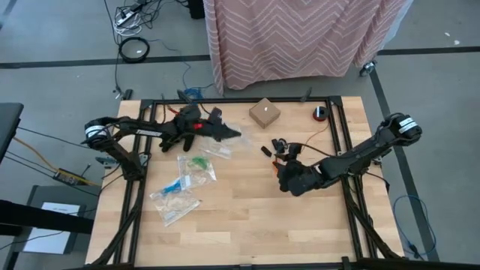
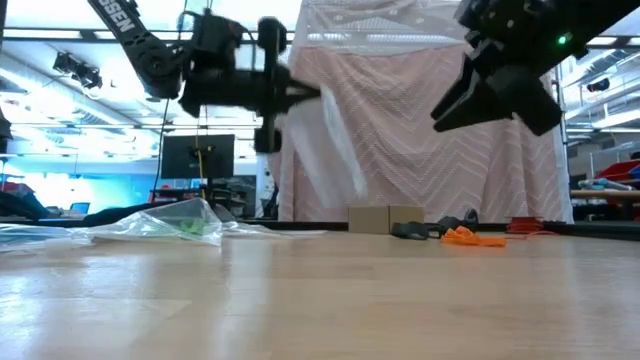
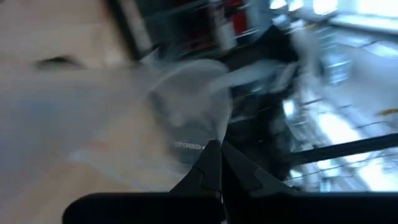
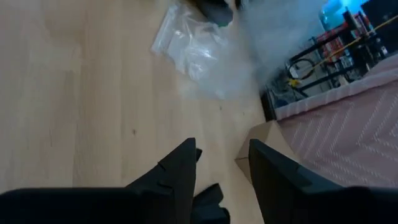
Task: Sort rubber bands
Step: Open the transparent zip bag
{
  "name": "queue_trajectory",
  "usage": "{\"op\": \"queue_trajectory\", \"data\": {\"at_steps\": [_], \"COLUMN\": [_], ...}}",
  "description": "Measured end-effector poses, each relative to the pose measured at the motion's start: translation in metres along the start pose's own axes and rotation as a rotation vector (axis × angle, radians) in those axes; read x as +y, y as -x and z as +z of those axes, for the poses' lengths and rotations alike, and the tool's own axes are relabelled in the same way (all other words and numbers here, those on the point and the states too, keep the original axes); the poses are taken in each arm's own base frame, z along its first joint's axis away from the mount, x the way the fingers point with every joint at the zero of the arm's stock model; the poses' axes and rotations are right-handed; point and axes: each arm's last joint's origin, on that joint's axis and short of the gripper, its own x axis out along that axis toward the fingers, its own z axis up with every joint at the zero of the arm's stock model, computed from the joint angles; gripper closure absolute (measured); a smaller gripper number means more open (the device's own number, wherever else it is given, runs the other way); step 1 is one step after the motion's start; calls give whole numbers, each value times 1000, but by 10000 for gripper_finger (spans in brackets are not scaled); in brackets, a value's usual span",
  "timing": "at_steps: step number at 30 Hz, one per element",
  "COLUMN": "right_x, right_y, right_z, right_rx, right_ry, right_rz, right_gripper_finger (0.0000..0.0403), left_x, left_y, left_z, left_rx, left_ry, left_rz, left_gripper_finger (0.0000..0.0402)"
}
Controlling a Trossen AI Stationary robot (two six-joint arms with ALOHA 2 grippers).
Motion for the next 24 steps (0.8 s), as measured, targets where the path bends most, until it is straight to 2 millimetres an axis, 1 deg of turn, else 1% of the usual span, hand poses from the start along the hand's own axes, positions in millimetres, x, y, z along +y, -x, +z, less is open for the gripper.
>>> {"op": "queue_trajectory", "data": {"at_steps": [4, 7, 11, 15, 18, 20, 24], "right_x": [7, 10, 12, 10, 6, 3, -7], "right_y": [-10, -14, -18, -17, -17, -20, -33], "right_z": [0, 6, 9, 9, 10, 11, 15], "right_rx": [15, -15, -12, -2, 12, 19, 11], "right_ry": [-11, -39, 5, 2, 3, -6, -49], "right_rz": [-28, -132, -263, -337, -427, -437, -382], "right_gripper_finger": [271, 272, 273, 274, 275, 276, 279], "left_x": [-20, -26, -37, -48, -54, -57, -57], "left_y": [4, 5, 9, 13, 17, 18, 19], "left_z": [7, 10, 12, 13, 14, 14, 15], "left_rx": [-92, -142, -189, -214, -251, -277, -310], "left_ry": [-8, 9, 13, 2, -8, -17, -13], "left_rz": [-157, -213, -313, -428, -494, -524, -528], "left_gripper_finger": [401, 401, 401, 401, 401, 401, 401]}}
